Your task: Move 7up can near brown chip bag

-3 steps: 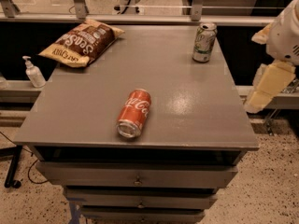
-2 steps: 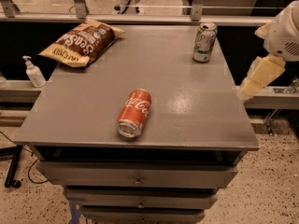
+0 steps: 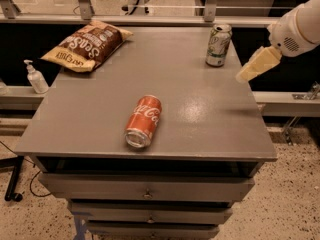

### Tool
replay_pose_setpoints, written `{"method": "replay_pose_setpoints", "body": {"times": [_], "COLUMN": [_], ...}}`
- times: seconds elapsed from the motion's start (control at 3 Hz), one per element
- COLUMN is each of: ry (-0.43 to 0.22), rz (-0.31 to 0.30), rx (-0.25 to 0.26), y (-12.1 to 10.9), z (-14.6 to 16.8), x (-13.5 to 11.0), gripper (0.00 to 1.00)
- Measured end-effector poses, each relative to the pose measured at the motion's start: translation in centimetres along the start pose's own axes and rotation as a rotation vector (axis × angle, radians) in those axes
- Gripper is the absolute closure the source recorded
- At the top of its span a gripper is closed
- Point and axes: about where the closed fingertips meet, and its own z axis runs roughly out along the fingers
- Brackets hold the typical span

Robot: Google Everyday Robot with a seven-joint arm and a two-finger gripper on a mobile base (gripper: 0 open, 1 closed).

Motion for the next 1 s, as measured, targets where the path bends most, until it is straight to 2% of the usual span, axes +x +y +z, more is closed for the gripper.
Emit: {"method": "replay_pose_setpoints", "body": {"times": [0.33, 0.67, 1.0], "ry": [-0.123, -0.276, -0.407], "rz": [0.122, 0.201, 0.229], "rx": [-0.012, -0.048, -0.091], "y": [-2.8, -4.7, -5.8], "z": [3.0, 5.7, 7.8], "x": [-0.4, -1.9, -3.6], "gripper": [0.0, 0.0, 0.0]}}
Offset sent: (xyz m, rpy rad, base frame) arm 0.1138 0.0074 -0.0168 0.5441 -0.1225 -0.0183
